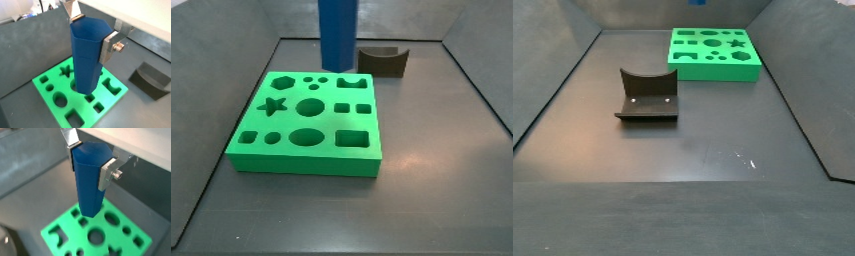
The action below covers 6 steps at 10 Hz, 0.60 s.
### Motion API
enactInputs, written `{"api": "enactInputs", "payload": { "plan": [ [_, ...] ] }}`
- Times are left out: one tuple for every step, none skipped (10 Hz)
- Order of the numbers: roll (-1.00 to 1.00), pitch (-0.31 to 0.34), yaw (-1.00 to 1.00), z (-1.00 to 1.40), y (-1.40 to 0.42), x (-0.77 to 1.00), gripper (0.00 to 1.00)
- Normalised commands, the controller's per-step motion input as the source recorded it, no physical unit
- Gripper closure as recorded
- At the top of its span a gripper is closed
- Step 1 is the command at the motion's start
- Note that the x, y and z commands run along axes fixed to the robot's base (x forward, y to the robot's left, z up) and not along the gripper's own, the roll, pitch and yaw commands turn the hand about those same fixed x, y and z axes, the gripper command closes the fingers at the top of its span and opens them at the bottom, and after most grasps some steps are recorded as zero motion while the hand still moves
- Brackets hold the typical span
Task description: Insert the hexagon object.
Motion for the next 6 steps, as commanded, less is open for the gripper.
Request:
{"api": "enactInputs", "payload": {
  "plan": [
    [0.0, -0.114, 0.0, -1.0, 0.94, -0.64, 1.0],
    [-0.03, -0.023, 0.0, -0.63, 0.99, -0.59, 1.0],
    [-0.08, 0.0, 0.0, -0.32, 0.99, -0.61, 1.0],
    [-0.1, 0.0, 0.0, -0.23, 0.87, -0.79, 1.0],
    [-0.13, -0.049, 0.0, -0.19, 0.7, -0.9, 1.0],
    [-0.2, -0.093, -0.08, -0.12, 0.53, -0.9, 1.0]
  ]
}}
